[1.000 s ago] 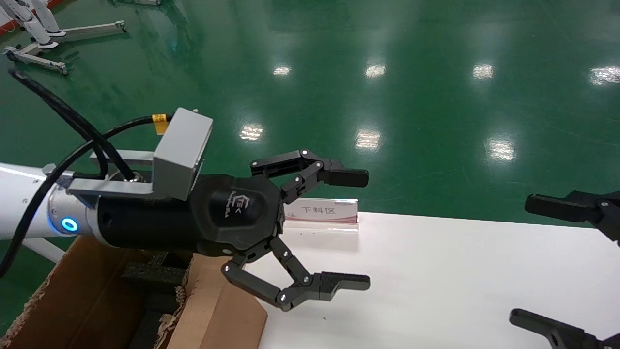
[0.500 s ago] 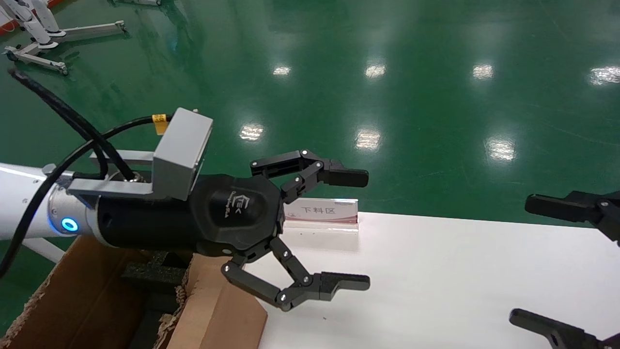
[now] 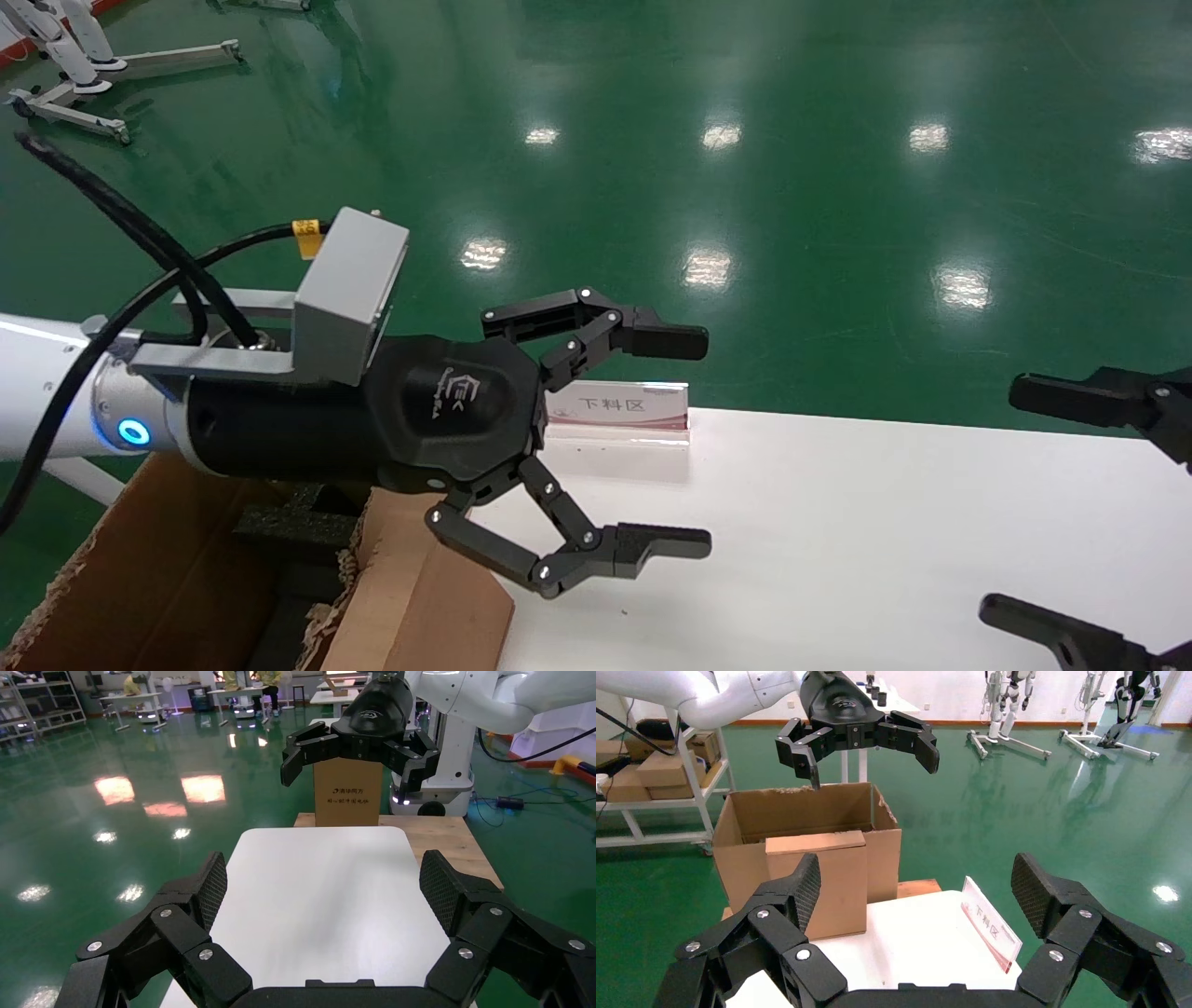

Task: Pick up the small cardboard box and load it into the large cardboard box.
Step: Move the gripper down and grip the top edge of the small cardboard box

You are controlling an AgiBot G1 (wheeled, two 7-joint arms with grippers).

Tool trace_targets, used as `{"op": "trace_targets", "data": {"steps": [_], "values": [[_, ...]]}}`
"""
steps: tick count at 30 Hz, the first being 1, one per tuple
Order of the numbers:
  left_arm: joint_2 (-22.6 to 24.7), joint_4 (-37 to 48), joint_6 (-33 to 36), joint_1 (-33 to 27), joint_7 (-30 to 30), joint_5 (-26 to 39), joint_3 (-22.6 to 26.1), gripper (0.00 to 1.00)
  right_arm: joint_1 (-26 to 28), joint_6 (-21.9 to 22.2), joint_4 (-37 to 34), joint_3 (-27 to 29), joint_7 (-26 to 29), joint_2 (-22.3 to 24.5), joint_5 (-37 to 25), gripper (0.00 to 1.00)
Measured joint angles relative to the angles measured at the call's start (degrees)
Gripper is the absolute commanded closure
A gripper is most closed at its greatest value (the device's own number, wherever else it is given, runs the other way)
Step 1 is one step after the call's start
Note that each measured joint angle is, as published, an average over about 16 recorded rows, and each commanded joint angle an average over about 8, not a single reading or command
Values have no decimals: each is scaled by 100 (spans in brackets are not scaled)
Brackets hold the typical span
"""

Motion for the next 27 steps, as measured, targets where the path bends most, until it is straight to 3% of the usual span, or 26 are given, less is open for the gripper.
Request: {"op": "trace_targets", "data": {"steps": [8, 14, 20, 27], "values": [[-96, -12, -16, -91, -77, 195, 175, 0, 0, 0, 0, 0, 0, 0, 0, 0], [-227, -127, -2, -434, -356, 690, 548, 0, 0, 0, 0, 0, 0, 0, 0, 0], [-249, -399, 189, -1193, -996, 1620, 1171, 0, 0, 0, 0, 0, 0, 0, 0, 0], [-35, -757, 644, -2456, -2134, 2918, 2175, 0, 0, 0, 0, 0, 0, 0, 0, 0]]}}
